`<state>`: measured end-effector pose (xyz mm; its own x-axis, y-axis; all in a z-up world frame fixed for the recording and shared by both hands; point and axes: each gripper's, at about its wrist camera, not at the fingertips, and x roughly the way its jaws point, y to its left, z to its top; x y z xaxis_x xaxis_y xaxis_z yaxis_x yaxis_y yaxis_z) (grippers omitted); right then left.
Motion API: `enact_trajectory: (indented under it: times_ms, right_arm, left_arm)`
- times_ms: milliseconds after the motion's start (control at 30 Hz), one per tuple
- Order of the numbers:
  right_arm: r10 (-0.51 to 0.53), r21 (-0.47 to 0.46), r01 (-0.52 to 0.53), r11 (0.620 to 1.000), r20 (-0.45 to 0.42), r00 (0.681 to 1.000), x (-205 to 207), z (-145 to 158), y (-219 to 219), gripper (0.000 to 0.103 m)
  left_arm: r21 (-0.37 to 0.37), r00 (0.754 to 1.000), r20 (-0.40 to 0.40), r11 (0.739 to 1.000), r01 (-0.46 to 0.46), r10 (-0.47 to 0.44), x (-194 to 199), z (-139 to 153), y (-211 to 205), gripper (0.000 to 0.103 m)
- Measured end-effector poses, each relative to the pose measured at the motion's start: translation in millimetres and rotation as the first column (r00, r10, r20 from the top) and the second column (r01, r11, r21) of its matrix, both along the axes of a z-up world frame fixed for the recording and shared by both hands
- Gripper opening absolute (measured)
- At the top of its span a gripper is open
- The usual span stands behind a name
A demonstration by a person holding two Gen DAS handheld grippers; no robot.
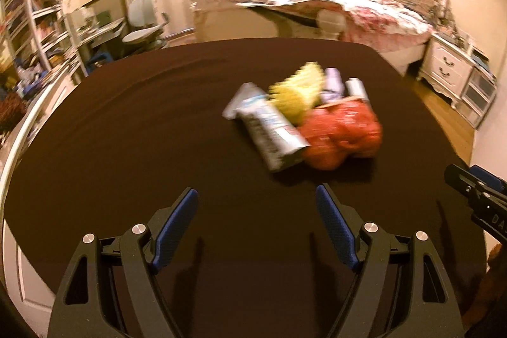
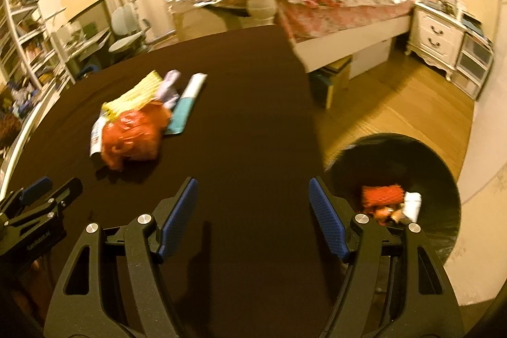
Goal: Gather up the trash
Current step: 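Move both tools back over the trash pile on the table, then grasp the orange plastic bag with the right gripper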
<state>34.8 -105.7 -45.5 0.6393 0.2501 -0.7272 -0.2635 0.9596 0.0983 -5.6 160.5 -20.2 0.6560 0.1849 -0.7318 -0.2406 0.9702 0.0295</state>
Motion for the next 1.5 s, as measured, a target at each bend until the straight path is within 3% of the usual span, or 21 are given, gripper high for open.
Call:
enact_trajectory:
  times_ms: [500,867,900,1033,1500]
  right_arm:
    - [0.136,0.006,-0.136,0.991,0.002,0.991,5,15,79,0.071]
    - [0.176,-0.016,-0.177,0.984,-0.046,0.983,19,-5,116,0.067]
    - [0.182,-0.018,-0.184,0.983,-0.052,0.982,19,-7,117,0.057]
    - [0.194,-0.028,-0.196,0.98,-0.055,0.98,16,-9,119,0.048]
    - [0.135,-0.027,-0.136,0.99,-0.036,0.99,9,-2,77,0.047]
  left_arm:
    - [-0.029,0.996,-0.002,0.995,-0.093,0.093,-6,-3,47,0.077]
    - [-0.05,0.993,-0.015,0.992,-0.114,0.113,-5,-9,61,0.077]
    - [-0.051,0.993,-0.016,0.992,-0.113,0.113,-5,-9,61,0.077]
    - [-0.054,0.994,-0.014,0.992,-0.111,0.11,-6,-10,62,0.077]
    - [-0.049,0.996,-0.01,0.995,-0.089,0.088,4,-8,51,0.077]
